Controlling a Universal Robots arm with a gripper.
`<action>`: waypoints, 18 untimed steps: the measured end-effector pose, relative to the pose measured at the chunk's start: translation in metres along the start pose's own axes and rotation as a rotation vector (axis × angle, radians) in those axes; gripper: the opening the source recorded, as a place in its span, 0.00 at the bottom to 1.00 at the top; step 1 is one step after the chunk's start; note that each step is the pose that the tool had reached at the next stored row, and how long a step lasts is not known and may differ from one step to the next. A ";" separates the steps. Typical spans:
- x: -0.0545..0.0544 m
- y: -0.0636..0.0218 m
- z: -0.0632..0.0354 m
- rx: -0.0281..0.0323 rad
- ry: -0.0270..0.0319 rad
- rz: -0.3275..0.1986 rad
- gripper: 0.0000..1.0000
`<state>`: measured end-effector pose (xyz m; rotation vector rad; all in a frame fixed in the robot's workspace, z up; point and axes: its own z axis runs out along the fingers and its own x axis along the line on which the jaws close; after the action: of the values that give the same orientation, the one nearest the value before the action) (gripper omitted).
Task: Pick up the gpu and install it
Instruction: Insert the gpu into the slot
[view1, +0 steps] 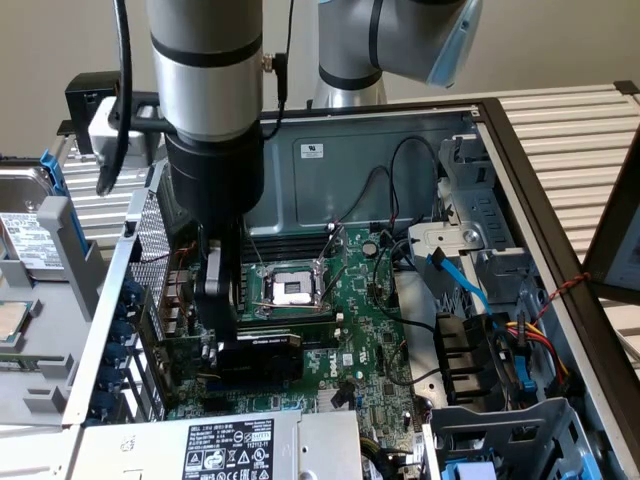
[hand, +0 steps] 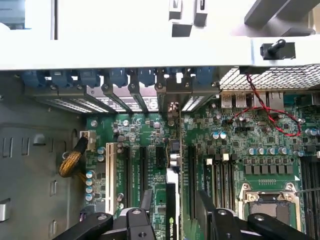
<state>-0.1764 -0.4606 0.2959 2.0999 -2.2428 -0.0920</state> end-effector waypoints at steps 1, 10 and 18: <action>0.000 0.0006 -0.0045 0.0002 0.0007 0.000 0.47; 0.000 0.0018 -0.0093 0.0004 0.0049 0.000 0.21; 0.000 0.0018 -0.0092 0.0004 0.0049 0.000 0.11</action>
<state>-0.1773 -0.4605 0.3053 2.0976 -2.2407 -0.0863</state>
